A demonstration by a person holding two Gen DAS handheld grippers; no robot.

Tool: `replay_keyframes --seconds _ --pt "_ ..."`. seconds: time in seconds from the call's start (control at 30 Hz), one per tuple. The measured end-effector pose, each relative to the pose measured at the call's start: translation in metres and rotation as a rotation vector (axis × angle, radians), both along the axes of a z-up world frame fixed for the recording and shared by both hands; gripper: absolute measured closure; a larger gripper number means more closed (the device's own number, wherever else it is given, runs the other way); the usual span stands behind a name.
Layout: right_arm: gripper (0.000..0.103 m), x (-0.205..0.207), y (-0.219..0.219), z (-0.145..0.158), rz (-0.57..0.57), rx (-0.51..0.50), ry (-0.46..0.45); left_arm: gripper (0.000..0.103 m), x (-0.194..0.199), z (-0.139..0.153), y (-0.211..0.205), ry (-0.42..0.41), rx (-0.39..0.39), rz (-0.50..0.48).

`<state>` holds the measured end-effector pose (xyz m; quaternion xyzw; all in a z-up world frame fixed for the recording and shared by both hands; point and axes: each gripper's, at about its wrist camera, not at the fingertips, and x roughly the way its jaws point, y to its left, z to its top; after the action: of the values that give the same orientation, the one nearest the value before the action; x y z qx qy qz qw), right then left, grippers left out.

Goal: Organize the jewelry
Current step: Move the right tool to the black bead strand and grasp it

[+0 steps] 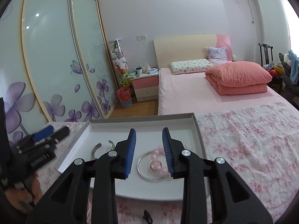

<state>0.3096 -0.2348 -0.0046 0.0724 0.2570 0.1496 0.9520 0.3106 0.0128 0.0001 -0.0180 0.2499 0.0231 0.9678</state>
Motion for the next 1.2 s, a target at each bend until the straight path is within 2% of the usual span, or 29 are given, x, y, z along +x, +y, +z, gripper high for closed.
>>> replay_keyframes --seconds 0.27,0.6,0.9,1.07,1.2 --pt "0.072 -0.036 -0.016 -0.004 -0.005 -0.032 0.029 0.032 -0.053 0.000 0.036 0.019 0.041 0.037" --pt "0.072 -0.063 -0.021 -0.042 0.011 -0.076 0.177 0.029 -0.104 -0.020 0.060 0.097 0.016 0.026" --pt "0.072 -0.068 0.004 -0.073 0.084 -0.164 0.282 0.029 -0.121 -0.039 0.036 0.173 0.049 -0.065" --pt "0.066 -0.062 0.011 -0.079 0.086 -0.200 0.302 0.029 -0.123 -0.048 0.024 0.197 0.076 -0.095" --pt "0.065 -0.057 0.012 -0.081 0.082 -0.214 0.312 0.029 -0.122 -0.053 0.023 0.209 0.080 -0.101"
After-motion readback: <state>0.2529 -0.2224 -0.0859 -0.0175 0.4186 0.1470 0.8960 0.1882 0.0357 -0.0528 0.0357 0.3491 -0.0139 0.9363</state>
